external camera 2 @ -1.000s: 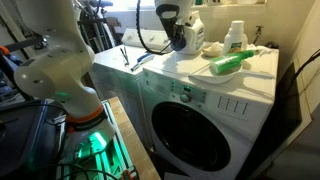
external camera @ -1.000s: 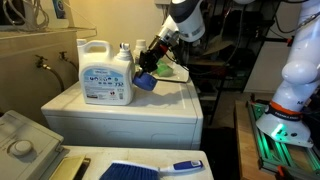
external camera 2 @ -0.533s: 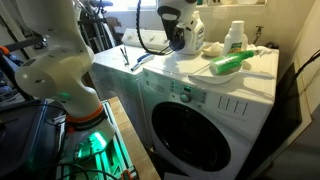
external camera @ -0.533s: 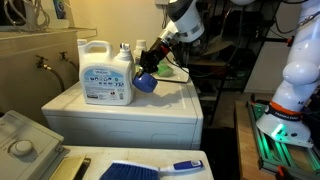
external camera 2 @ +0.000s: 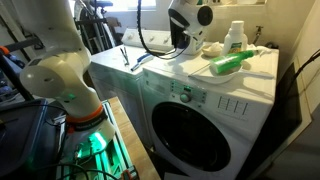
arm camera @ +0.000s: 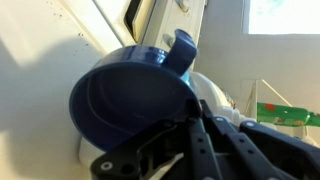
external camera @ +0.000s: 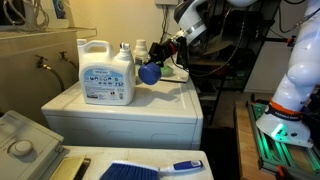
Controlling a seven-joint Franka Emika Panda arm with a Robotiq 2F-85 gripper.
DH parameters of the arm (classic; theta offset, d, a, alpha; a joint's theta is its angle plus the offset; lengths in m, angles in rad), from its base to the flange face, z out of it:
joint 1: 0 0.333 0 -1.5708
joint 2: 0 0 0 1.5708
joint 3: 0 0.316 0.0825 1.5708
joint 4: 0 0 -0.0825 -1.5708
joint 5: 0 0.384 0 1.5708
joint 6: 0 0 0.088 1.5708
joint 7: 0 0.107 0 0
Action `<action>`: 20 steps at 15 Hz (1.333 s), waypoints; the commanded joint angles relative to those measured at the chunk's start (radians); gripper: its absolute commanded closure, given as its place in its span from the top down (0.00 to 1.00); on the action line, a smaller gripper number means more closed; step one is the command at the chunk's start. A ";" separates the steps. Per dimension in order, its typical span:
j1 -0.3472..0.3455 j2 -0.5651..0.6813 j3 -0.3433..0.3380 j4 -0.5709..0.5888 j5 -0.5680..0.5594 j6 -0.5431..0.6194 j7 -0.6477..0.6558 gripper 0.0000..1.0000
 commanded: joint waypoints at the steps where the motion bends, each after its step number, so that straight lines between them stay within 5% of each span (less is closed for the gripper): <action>1: 0.156 -0.054 -0.211 -0.102 0.085 -0.035 -0.032 0.02; 8: 0.285 -0.027 -0.369 -0.157 0.247 0.056 -0.241 0.02; 20: 0.367 0.129 -0.417 -0.124 0.669 -0.066 -0.576 0.02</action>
